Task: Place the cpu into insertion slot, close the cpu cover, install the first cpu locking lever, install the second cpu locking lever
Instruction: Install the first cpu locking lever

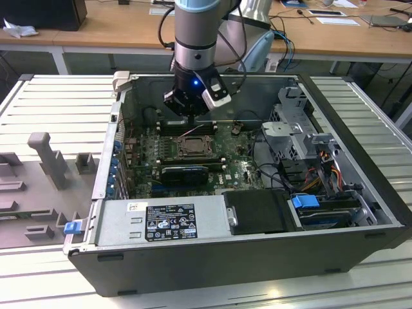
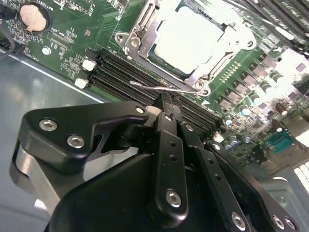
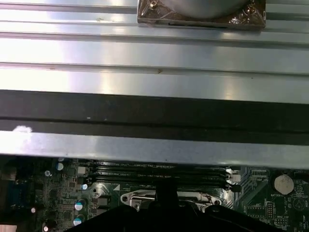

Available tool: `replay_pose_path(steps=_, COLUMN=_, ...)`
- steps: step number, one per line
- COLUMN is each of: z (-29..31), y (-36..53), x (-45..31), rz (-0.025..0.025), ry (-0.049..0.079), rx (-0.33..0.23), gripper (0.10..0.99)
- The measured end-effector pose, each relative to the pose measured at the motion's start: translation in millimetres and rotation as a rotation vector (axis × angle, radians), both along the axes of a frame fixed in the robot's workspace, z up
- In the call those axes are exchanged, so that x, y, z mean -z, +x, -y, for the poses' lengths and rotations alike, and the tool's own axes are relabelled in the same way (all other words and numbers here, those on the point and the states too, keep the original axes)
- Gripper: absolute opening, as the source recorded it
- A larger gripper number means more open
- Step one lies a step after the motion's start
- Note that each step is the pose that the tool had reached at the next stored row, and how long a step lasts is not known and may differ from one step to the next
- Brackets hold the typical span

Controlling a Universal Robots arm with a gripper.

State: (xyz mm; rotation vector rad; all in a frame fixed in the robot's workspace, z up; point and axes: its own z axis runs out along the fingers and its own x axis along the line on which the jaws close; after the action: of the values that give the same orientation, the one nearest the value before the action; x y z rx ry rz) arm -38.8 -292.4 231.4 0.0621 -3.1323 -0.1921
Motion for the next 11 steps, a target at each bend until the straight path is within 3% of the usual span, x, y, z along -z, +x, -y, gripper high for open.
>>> replay_pose_path(steps=5, z=-1.9, y=6.8, x=10.1, rz=0.0003, ry=0.0, rx=-0.003, gripper=0.106)
replay_pose_path(steps=11, z=-1.9, y=12.4, x=13.3, rz=0.0023, ry=0.0, rx=-0.01, gripper=0.106)
